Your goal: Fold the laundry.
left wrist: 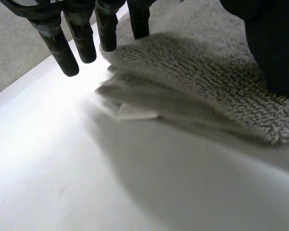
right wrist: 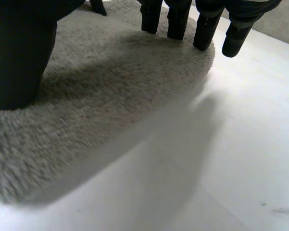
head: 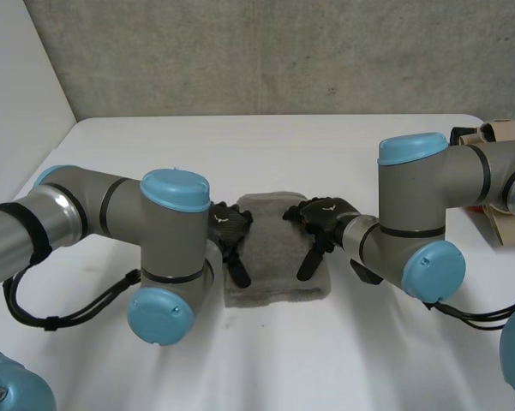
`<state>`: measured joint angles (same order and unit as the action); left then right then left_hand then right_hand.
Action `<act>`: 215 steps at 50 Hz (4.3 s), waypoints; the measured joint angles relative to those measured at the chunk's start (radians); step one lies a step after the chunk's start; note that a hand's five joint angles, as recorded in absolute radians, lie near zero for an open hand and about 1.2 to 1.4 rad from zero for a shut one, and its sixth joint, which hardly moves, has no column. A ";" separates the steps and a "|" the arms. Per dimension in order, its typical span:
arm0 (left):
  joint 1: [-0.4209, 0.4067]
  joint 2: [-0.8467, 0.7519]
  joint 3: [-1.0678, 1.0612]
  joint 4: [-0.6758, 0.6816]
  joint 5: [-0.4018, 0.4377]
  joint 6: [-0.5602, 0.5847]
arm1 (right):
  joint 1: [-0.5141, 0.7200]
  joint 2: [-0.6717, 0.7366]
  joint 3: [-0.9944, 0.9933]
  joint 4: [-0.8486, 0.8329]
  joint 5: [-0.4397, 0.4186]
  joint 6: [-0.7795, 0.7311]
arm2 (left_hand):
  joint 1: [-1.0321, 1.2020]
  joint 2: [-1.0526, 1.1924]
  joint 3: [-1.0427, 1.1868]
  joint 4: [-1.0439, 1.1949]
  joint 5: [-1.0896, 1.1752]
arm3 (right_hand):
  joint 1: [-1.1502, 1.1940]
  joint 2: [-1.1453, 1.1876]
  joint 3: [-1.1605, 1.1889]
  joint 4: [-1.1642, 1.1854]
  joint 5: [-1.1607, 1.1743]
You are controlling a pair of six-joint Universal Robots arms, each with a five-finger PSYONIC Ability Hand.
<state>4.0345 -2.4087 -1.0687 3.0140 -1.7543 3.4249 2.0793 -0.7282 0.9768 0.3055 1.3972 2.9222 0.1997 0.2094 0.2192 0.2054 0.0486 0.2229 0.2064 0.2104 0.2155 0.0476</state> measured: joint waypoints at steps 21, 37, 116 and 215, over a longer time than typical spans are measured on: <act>0.064 0.359 -0.054 0.035 0.259 0.012 | 0.123 -0.352 0.472 -0.369 0.232 -0.251 | -0.009 0.000 0.000 0.000 0.000 | 0.000 0.000 0.000 0.000 -0.001; 0.159 0.455 -0.119 0.026 0.832 -0.152 | 0.230 -0.228 0.668 -0.719 0.242 -0.254 | -0.009 0.000 0.000 0.000 0.000 | 0.000 0.000 0.000 0.000 0.000; 0.136 0.551 -0.161 0.049 0.851 -0.199 | -0.960 0.079 0.173 -1.047 -0.590 -0.059 | -0.009 -0.001 0.000 0.000 0.000 | 0.811 0.897 0.898 0.901 0.886; 0.719 0.177 -0.140 0.284 0.182 0.357 | -0.236 -0.544 0.784 -0.763 -0.066 -0.254 | -0.009 -0.001 0.000 -0.001 0.000 | 0.001 0.007 0.000 -0.001 -0.001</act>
<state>4.7530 -2.2322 -1.2090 3.2984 -1.5722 3.7815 1.8436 -1.2720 1.7610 -0.4572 1.3312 2.6684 0.1907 0.2081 0.2192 0.2046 0.0482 0.2241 0.2132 0.2100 0.2149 0.0467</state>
